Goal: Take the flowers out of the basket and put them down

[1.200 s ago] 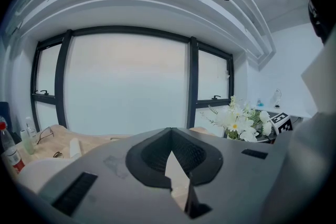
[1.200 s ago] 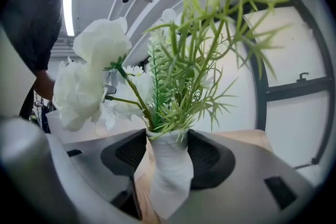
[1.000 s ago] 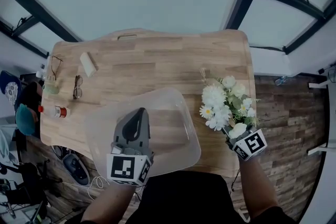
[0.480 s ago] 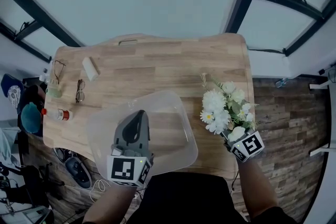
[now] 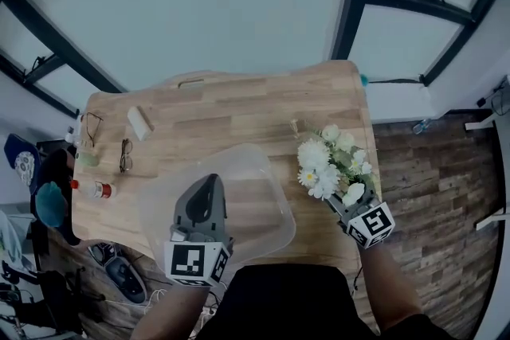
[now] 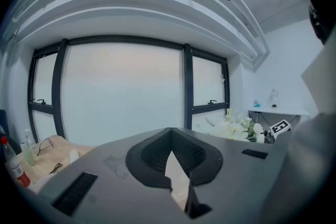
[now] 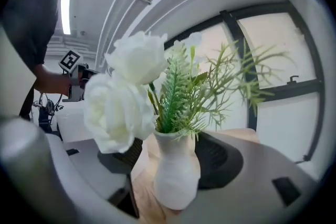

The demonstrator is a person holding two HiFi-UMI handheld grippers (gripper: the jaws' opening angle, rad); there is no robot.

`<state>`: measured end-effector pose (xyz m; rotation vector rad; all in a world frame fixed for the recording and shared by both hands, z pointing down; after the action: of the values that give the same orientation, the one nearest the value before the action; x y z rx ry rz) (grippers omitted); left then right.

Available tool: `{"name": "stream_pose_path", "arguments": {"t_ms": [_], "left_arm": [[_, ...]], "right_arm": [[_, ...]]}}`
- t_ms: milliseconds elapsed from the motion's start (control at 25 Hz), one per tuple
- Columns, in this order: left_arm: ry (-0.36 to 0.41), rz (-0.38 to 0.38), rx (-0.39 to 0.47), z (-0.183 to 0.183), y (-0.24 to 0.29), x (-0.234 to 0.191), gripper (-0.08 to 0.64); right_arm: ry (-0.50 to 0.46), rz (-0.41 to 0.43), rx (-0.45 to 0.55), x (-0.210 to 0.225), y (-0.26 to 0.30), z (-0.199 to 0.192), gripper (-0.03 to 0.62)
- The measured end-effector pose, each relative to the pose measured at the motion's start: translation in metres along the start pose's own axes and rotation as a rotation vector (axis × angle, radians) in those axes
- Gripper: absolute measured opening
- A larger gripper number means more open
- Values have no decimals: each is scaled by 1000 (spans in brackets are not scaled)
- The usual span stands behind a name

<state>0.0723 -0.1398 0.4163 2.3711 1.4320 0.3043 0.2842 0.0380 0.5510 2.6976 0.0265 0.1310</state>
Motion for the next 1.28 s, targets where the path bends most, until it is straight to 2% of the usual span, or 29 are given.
{"name": "stream_pose_path", "arguments": {"t_ms": [640,1280], "left_arm": [[10,3,58,14,-49,1,5],[-26,54,76,6,-78,-15,5]], "right_arm": [[50,-85,27,-13,-59,8,308],[11,-119,60,-31,-106,31,307]]}}
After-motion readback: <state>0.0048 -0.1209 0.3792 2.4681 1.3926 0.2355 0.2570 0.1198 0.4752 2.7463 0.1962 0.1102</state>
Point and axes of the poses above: the fingertips, and each gripper's own axes: y forward along the fingers, x to its right, z out of its top, the point moved 4 cm from there along -y, backward along the fingers, and after that the axes turned 13 degrees about -x, right-handed, at the moved point
